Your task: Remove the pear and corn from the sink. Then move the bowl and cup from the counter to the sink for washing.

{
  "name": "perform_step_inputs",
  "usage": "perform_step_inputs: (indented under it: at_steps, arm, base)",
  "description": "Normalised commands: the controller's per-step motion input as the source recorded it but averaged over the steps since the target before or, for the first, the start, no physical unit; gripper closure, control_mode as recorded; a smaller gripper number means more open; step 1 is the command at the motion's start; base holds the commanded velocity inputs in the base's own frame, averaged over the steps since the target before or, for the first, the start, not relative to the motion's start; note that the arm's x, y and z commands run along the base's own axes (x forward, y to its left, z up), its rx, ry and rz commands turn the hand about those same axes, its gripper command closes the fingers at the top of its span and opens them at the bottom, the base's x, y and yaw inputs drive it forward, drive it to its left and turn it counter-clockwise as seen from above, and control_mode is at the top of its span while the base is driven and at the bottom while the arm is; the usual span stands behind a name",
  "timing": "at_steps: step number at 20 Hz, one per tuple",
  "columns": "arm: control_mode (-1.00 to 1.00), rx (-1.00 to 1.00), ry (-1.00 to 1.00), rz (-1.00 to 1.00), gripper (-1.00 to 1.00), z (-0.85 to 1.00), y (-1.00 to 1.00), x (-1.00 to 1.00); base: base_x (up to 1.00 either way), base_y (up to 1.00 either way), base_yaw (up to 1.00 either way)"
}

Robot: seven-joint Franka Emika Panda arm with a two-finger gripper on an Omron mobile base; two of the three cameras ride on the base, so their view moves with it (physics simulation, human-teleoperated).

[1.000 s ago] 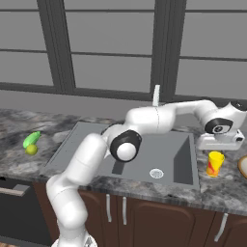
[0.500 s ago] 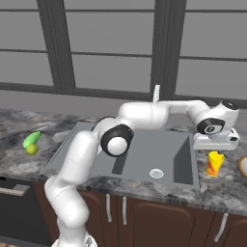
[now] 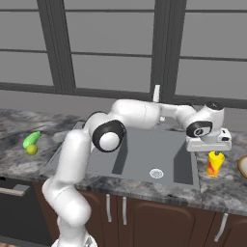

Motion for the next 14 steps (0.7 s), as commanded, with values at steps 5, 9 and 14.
perform_step_inputs:
  at_steps: [5,9,14]
  arm:
    - [-1.0,-0.09,0.15,-0.02,-1.0,-0.12,-0.01,0.3]
    - [-1.0,-0.05,0.2,0.0,-1.0,-0.08,-0.08,0.32]
    - [-1.0,-0.01,0.15,0.0,-1.0,-0.01,-0.2,0.2]
  base:
    - [0.0,0.0,0.0]
    - [0.0,0.0,0.0]
    - [0.0,0.0,0.0]
